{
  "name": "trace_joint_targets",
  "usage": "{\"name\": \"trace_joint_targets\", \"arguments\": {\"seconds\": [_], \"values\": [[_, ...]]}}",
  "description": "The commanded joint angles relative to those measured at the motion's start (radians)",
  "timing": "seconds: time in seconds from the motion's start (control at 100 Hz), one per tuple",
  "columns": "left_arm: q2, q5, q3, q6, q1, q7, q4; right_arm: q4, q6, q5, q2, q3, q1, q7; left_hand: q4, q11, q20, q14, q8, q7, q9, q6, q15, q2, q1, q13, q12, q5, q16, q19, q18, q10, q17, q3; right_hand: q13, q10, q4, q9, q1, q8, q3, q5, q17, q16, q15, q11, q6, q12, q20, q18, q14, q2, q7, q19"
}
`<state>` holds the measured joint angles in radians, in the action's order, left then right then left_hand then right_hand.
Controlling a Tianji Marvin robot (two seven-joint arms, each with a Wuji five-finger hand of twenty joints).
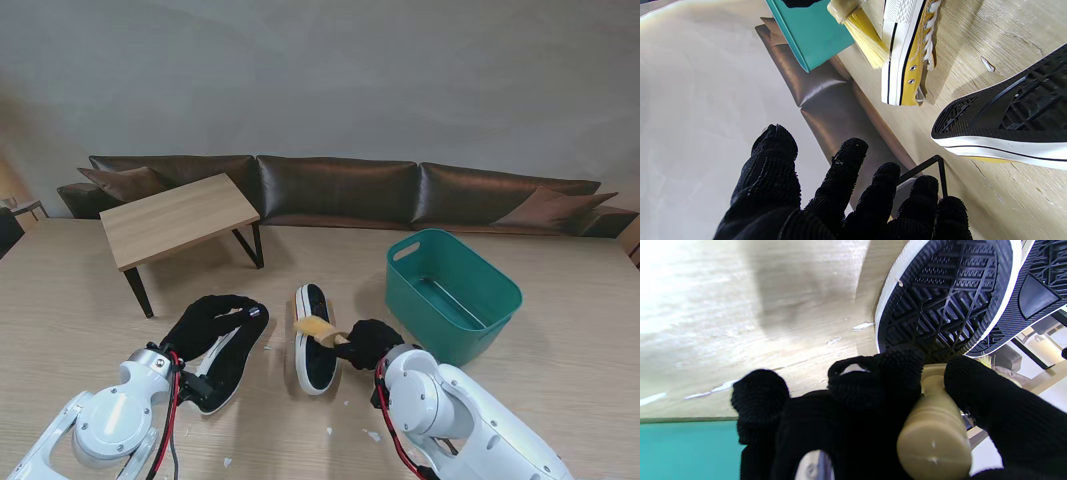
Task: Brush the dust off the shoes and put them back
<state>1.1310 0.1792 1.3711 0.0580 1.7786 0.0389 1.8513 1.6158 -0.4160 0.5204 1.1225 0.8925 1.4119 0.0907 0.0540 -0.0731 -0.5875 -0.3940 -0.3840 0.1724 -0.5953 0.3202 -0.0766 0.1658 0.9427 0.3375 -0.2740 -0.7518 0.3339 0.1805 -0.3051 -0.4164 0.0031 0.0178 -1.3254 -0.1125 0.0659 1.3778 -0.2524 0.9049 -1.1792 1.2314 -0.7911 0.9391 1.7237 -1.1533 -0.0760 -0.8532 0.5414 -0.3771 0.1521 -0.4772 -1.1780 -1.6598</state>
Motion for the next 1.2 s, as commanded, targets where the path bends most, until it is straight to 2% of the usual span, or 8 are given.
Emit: {"name": "trace_joint_targets", "arguments": {"seconds": [0.0, 0.82, 0.97, 1.19], "values": [[0.001, -0.002, 0.001, -0.001, 0.003, 0.021, -0.001, 0.013, 0.011, -0.004, -0.006, 0.004, 0.035, 0.007, -0.031, 0.002, -0.001, -0.008, -0.001, -0.004, -0.009, 0.002, 0.006, -0.042, 0.026, -0.056, -0.007, -0.006, 0.008, -0.025, 0.024, -0.003, -0.022, -0.019, 0.016, -0.068, -0.007, 0.073, -0.06, 0.005, -0.09, 0.111, -0.333, -0.008, 0.031, -0.027, -0.081, 0.004, -0.013, -0.03, -0.101, 0.075, -0.039, -0.05], [-0.001, 0.003, 0.004, -0.001, 0.001, 0.029, -0.008, 0.216, 0.105, 0.059, -0.052, 0.19, 0.283, 0.108, -0.031, 0.002, -0.002, -0.008, -0.001, -0.003, -0.009, 0.001, 0.006, -0.043, 0.026, -0.056, -0.008, -0.008, 0.008, -0.026, 0.025, -0.005, -0.024, -0.02, 0.015, -0.067, -0.007, 0.073, -0.065, 0.004, -0.078, 0.109, -0.331, -0.011, 0.028, -0.018, -0.08, 0.007, -0.017, -0.028, -0.104, 0.084, -0.028, -0.047], [-0.001, 0.007, 0.006, -0.002, 0.002, 0.029, -0.009, 0.246, 0.105, 0.052, -0.053, 0.215, 0.303, 0.119, -0.031, 0.002, -0.002, -0.009, -0.001, -0.004, -0.009, 0.0, 0.005, -0.043, 0.025, -0.055, -0.008, -0.006, 0.008, -0.026, 0.024, -0.001, -0.023, -0.02, 0.016, -0.079, -0.005, 0.073, -0.073, 0.003, -0.08, 0.109, -0.33, -0.013, 0.024, -0.013, -0.092, 0.008, -0.02, -0.043, -0.095, 0.082, -0.022, -0.042], [-0.002, 0.005, 0.003, -0.001, -0.001, 0.031, -0.011, 0.272, 0.079, 0.028, -0.037, 0.201, 0.271, 0.068, -0.031, 0.002, -0.002, -0.009, -0.001, -0.004, -0.009, 0.001, 0.006, -0.042, 0.026, -0.056, -0.008, -0.006, 0.008, -0.026, 0.024, -0.003, -0.023, -0.019, 0.016, -0.085, -0.002, 0.073, -0.077, 0.004, -0.081, 0.11, -0.329, -0.013, 0.025, -0.012, -0.101, 0.007, -0.02, -0.053, -0.086, 0.081, -0.019, -0.041]]}}
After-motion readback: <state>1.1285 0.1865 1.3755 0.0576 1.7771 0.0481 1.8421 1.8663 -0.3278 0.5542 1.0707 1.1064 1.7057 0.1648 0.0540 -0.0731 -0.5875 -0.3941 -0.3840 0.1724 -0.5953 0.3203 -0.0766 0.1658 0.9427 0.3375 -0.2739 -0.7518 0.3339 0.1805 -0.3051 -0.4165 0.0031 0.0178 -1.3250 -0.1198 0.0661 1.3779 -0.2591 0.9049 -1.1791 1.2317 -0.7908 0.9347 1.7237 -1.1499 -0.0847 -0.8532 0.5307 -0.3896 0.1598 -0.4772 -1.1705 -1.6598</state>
